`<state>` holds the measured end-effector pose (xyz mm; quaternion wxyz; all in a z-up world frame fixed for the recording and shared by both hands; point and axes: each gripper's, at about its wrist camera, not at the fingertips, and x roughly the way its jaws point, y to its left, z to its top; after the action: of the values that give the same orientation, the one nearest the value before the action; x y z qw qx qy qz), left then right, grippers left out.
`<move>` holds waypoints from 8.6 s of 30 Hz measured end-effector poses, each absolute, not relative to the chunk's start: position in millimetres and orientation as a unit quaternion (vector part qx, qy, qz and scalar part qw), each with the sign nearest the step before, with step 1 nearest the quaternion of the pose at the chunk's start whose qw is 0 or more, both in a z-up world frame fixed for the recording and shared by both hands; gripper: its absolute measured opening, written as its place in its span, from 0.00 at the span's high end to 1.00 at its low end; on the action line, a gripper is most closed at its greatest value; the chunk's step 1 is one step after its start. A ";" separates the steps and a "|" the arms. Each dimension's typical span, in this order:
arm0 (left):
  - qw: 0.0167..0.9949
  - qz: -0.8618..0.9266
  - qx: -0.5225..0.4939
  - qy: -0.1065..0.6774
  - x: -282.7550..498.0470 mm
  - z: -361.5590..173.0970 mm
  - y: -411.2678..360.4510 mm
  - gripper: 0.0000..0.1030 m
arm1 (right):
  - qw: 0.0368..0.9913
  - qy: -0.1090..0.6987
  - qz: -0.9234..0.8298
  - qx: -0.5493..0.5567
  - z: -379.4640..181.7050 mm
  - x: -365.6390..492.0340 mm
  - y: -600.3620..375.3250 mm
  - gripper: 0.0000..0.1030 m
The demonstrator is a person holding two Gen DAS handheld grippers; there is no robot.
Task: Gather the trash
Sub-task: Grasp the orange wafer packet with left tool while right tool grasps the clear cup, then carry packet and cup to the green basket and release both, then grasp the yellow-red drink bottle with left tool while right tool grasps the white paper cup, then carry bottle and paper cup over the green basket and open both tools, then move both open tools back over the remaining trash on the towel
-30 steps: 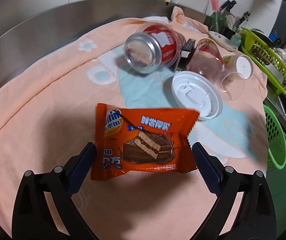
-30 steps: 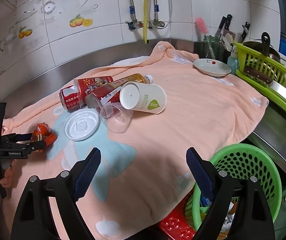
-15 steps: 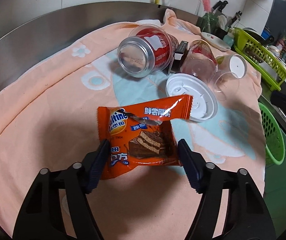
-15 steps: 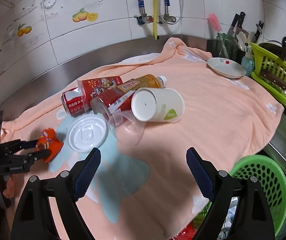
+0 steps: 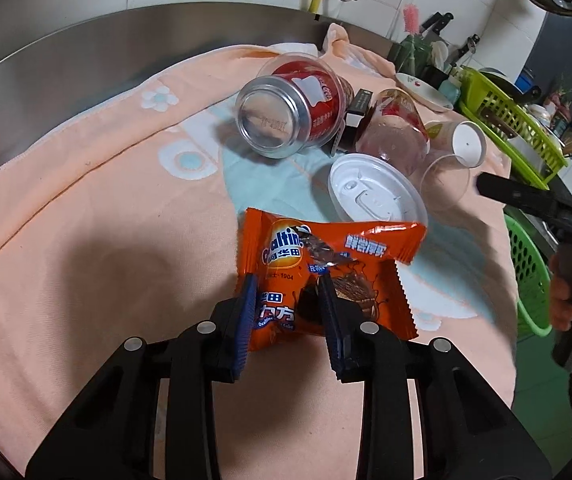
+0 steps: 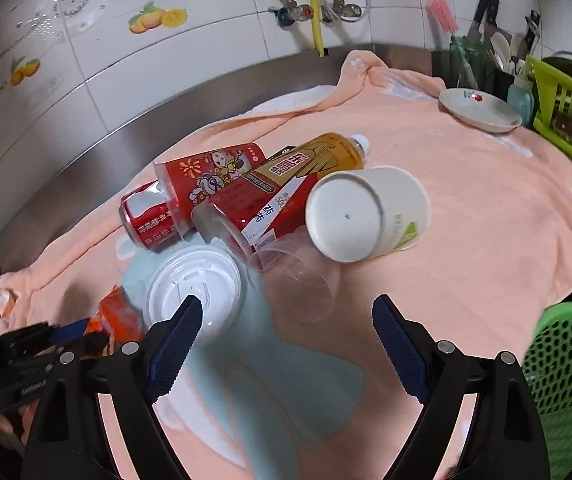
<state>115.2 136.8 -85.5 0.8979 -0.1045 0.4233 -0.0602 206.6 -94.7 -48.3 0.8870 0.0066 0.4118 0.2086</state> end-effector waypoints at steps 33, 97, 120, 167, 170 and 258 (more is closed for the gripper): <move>0.884 -0.064 -0.074 0.458 138.9 -95.0 109.4 0.05 | 0.902 0.398 0.165 0.009 -64.9 191.7 -109.8 0.40; 0.841 -0.329 0.080 0.422 156.6 -66.6 -262.2 0.12 | 0.924 0.370 -0.053 0.084 -60.9 57.5 -432.0 0.22; 0.901 -0.211 0.035 0.377 150.5 -27.6 -111.9 0.07 | 0.927 0.361 0.082 0.053 -26.2 111.4 -319.5 0.21; 0.895 -0.122 0.115 0.414 302.4 -34.6 -32.7 0.15 | 0.891 0.419 0.172 -0.018 -53.2 235.7 -212.7 0.42; 0.888 -0.125 0.121 0.425 312.6 -41.4 -36.4 0.19 | 0.895 0.415 0.161 -0.020 -50.0 225.3 -230.5 0.42; 0.827 -0.348 0.072 0.436 180.5 -75.8 -287.6 0.25 | 0.916 0.395 -0.032 0.058 -51.9 55.9 -433.5 0.27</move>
<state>180.5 -287.6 -75.8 0.8267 0.0725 0.4365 -0.3477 55.9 -433.5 -51.9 0.9162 0.0577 0.3952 -0.0325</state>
